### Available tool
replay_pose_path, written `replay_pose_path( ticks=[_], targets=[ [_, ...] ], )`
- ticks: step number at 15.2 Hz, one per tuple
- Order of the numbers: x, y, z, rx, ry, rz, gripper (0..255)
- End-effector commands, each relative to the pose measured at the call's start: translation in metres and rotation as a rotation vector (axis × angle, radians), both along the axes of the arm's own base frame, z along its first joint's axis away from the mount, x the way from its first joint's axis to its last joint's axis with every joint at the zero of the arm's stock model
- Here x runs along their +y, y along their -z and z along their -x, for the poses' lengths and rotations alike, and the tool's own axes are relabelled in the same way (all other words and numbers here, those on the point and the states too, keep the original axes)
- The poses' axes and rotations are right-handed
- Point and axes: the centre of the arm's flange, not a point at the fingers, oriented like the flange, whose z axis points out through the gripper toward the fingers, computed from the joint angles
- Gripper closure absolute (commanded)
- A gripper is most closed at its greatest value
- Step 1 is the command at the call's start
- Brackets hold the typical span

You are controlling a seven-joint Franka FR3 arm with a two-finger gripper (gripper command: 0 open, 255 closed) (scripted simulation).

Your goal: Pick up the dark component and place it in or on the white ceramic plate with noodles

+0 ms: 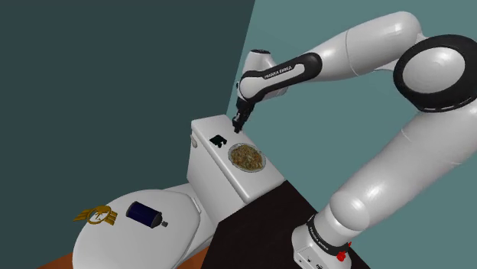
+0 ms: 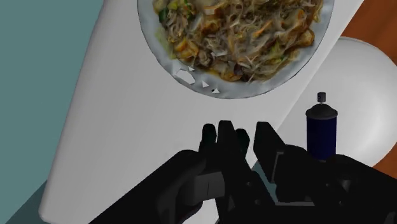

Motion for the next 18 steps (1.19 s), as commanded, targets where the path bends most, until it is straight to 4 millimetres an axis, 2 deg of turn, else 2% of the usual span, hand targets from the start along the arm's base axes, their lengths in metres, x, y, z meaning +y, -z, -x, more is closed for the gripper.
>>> replay_pose_path(
  ticks=[1,4,5,6,16,17,18],
  targets=[
    [-0.009,0.003,0.023,0.000,0.000,0.000,255],
    [-0.021,0.003,0.061,0.000,0.000,0.000,255],
    [-0.017,0.004,0.048,0.000,0.000,0.000,255],
    [-0.017,0.004,0.048,0.000,0.000,0.000,0],
    [0.034,0.059,-0.057,-0.029,0.005,0.017,0],
    [0.039,0.064,-0.067,-0.031,0.005,0.019,0],
    [0.038,0.069,-0.067,-0.031,0.005,0.019,0]
  ],
)
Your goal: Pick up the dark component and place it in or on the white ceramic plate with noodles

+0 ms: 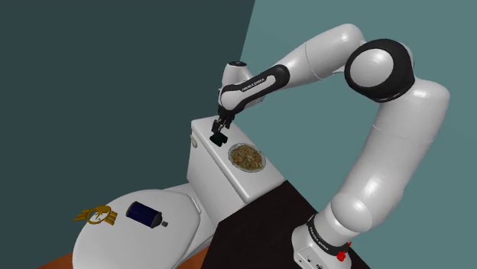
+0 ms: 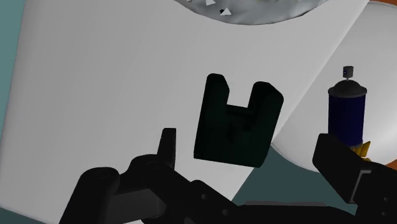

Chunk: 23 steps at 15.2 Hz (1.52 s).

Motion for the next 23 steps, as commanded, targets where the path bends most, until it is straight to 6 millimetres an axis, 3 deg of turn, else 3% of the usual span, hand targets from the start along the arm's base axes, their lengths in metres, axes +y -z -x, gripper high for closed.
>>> replay_pose_path(
  ticks=[1,7,15,16,23],
  targets=[
    [0.002,0.009,-0.005,-0.002,0.001,0.001,0],
    [0.001,0.039,-0.005,-0.002,0.001,0.001,0],
    [0.001,0.039,-0.005,-0.002,0.001,0.001,0],
    [0.001,0.039,-0.005,-0.002,0.001,0.001,255],
    [0.001,0.038,-0.005,-0.002,0.001,0.001,255]
  ],
)
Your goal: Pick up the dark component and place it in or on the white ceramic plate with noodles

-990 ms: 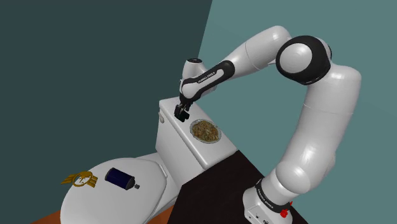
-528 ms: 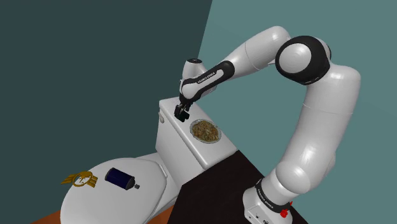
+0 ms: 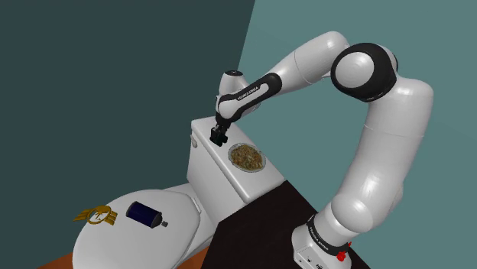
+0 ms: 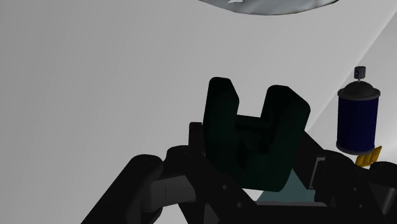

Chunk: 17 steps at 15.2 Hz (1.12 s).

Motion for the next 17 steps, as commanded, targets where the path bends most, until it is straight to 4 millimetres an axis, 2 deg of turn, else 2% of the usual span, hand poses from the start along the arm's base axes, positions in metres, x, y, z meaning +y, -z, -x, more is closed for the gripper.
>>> replay_pose_path(
  ticks=[1,2,17],
  targets=[
    [0.000,0.000,0.000,0.000,0.000,0.000,255],
    [0.000,0.000,0.000,0.000,0.000,0.000,255],
    [0.000,-0.079,0.000,0.000,0.000,0.000,255]
  ],
)
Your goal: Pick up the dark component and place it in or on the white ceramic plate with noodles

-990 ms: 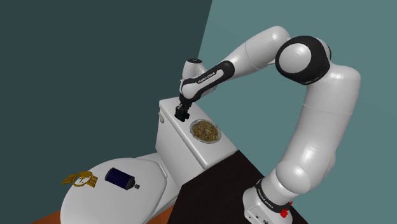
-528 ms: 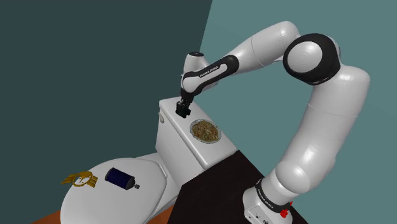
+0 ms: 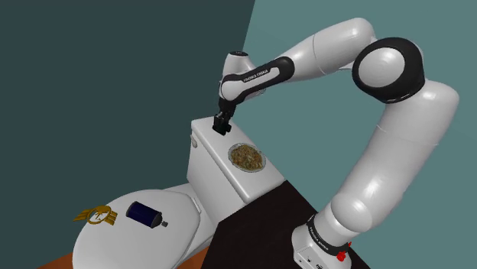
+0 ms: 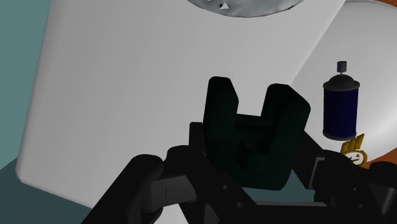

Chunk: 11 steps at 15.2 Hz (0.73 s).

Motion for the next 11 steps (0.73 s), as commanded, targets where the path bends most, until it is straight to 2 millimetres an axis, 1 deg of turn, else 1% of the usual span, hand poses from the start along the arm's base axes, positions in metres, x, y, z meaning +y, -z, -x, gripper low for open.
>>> replay_pose_path(
  ticks=[1,6,11],
  targets=[
    [0.001,-0.012,0.000,0.000,0.000,0.000,255],
    [0.001,-0.037,0.000,0.000,0.000,0.000,255],
    [-0.024,-0.039,0.061,0.000,0.000,0.000,255]
  ],
)
